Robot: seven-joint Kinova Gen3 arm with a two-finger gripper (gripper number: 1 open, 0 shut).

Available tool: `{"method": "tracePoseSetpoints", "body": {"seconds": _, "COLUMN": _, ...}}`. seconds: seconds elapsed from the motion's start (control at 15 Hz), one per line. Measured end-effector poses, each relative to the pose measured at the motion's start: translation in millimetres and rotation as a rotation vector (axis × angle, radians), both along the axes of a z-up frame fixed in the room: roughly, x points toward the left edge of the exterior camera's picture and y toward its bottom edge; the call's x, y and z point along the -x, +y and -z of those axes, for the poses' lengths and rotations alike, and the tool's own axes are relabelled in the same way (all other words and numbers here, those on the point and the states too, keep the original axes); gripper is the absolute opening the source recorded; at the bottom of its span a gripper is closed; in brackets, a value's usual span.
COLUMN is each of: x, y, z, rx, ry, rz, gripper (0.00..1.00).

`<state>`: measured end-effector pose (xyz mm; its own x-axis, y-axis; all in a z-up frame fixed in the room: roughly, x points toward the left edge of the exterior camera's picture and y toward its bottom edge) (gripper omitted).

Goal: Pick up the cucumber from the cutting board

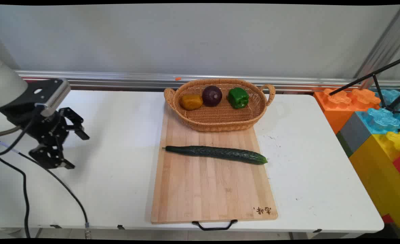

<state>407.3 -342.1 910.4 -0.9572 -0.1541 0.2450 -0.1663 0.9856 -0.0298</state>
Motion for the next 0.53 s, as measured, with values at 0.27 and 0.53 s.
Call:
{"method": "tracePoseSetpoints", "body": {"seconds": 0.27, "x": 15.1, "y": -7.6, "z": 8.4, "rx": 0.034, "ry": 0.069, "rz": 0.016, "gripper": 1.0}}
{"method": "tracePoseSetpoints", "body": {"seconds": 0.53, "x": 57.4, "y": -27.9, "z": 16.7, "rx": 0.091, "ry": 0.176, "rz": 0.037, "gripper": 1.0}}
